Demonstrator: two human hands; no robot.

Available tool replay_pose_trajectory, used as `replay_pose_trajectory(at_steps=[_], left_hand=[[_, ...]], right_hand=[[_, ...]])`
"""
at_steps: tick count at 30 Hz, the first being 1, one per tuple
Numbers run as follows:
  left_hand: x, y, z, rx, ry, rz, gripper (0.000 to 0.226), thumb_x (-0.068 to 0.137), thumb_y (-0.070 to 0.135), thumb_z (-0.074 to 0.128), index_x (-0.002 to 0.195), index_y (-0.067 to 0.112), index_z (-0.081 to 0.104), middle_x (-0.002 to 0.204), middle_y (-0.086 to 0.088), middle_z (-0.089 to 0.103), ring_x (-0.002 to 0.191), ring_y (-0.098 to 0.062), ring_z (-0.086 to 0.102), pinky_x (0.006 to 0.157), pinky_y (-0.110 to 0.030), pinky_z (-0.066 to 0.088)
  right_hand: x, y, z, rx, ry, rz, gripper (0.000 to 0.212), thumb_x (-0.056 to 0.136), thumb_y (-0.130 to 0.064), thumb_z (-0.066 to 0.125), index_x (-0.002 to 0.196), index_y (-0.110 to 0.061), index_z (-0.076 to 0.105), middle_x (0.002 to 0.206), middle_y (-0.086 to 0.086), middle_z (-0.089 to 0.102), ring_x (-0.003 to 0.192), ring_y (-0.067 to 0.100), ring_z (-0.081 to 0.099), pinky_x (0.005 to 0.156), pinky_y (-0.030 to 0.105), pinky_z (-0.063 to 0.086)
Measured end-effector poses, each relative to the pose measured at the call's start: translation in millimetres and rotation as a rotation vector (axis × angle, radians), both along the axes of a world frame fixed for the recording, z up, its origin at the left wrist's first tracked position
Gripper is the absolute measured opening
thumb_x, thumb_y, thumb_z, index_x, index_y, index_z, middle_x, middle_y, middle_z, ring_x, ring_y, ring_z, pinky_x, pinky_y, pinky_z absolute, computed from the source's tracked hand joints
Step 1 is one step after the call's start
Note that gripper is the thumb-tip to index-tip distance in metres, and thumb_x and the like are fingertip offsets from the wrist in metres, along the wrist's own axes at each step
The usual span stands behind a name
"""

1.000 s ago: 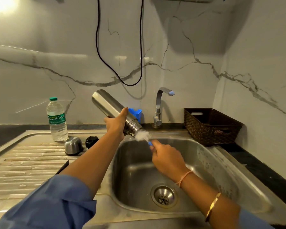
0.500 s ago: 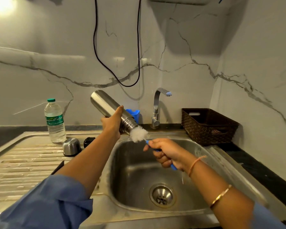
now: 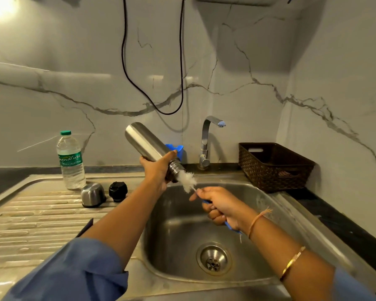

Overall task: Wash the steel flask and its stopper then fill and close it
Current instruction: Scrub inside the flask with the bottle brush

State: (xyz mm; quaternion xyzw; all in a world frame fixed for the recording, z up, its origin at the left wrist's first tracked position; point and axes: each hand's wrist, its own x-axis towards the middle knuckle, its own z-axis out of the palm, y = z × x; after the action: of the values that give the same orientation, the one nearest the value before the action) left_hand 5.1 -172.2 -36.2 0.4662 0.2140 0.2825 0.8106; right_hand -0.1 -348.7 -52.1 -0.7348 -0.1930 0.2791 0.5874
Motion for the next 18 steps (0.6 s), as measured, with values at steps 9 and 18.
replay_pose_trajectory(at_steps=[9,18], left_hand=[[14.0,-2.5,-11.8,0.086,0.031,0.110,0.104,0.065,0.018,0.085,0.141,0.026,0.016,0.118,-0.011,0.051,0.098,-0.031,0.063,0.075,-0.050,0.058],[22.2,5.0,-11.8,0.189,0.055,0.064,0.095,0.070,0.020,0.082,0.139,0.025,0.017,0.111,-0.007,0.050,0.092,-0.025,0.062,0.063,-0.038,0.058]], right_hand=[[3.6,5.8,-22.9,-0.544,-1.171,-0.155,0.024,0.098,-0.021,0.033,0.103,-0.012,0.055,0.090,0.015,0.066,0.081,0.035,0.064,0.061,0.034,0.038],[3.7,4.2,-12.6,-0.192,-0.348,-0.082,0.030,0.099,-0.027,0.042,0.075,-0.015,0.054,0.054,-0.002,0.039,0.041,0.008,0.031,0.039,0.019,0.024]])
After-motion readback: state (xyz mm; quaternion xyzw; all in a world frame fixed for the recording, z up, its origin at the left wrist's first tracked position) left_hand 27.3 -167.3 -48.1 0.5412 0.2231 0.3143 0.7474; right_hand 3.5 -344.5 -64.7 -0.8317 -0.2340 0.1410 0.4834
